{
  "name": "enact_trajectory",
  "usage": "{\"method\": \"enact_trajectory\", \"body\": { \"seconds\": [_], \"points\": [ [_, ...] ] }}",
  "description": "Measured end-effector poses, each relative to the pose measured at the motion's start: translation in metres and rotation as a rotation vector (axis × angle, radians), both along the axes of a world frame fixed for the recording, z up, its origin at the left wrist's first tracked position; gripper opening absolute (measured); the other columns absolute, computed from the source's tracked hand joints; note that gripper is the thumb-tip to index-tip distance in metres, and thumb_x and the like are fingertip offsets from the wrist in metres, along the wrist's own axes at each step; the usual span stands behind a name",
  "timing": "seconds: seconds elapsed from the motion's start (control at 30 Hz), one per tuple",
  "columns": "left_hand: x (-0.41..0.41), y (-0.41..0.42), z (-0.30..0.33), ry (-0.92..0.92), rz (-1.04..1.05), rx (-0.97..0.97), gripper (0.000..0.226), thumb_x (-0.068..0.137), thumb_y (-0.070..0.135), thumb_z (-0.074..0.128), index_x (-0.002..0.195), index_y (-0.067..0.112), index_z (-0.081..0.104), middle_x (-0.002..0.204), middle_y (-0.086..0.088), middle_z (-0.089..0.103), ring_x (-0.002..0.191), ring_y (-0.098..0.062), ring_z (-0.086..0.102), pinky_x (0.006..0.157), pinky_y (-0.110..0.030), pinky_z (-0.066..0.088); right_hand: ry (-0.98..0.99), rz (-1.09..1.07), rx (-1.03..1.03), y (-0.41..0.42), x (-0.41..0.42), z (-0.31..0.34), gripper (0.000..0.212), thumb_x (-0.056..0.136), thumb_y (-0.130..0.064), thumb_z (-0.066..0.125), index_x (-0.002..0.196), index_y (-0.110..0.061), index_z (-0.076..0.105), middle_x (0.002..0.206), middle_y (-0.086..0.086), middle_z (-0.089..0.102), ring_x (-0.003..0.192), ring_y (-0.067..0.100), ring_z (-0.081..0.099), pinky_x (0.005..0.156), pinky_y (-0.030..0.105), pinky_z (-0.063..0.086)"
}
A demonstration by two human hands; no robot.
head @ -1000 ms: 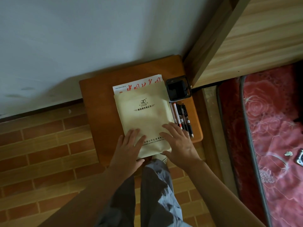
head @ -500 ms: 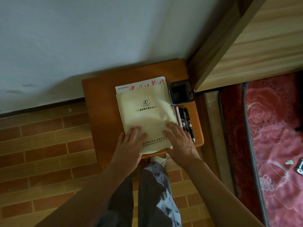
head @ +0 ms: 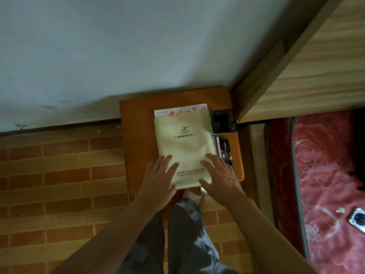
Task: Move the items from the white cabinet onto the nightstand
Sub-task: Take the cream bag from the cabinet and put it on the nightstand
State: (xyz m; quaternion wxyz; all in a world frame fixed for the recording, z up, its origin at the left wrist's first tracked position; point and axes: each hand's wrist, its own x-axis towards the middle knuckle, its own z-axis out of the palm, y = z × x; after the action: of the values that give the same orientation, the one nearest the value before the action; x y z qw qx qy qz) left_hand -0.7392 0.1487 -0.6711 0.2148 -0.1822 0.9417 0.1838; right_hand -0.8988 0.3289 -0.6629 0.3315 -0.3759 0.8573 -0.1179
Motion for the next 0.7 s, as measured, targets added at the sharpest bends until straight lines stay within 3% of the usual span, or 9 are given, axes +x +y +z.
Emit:
{"method": "enact_trajectory", "body": {
  "seconds": [0.3,0.7],
  "points": [
    [0.004,-0.020,0.119,0.047,0.223,-0.035,0.066,0.097,0.047,0.059,0.155,0.028,0.035,0.168,-0.003,0.023,0.158,-0.028,0.012,0.126,-0.056,0.016,0.027,0.033,0.033,-0.034,-0.001,0.113,0.060,0.101,-0.047,0.055,0.155,-0.028,0.034,0.166,-0.003,0.022,0.154,0.021,0.017,0.126,0.046,0.015],
    [0.095,-0.056,0.275,0.087,0.474,-0.198,0.059,0.102,0.052,0.041,0.156,0.030,0.034,0.167,-0.001,0.027,0.155,-0.025,0.021,0.125,-0.054,0.023,0.152,0.176,0.004,-0.100,0.059,0.262,0.063,0.101,-0.053,0.052,0.156,-0.030,0.033,0.168,0.000,0.022,0.156,0.024,0.018,0.124,0.051,0.022]
  ]
}}
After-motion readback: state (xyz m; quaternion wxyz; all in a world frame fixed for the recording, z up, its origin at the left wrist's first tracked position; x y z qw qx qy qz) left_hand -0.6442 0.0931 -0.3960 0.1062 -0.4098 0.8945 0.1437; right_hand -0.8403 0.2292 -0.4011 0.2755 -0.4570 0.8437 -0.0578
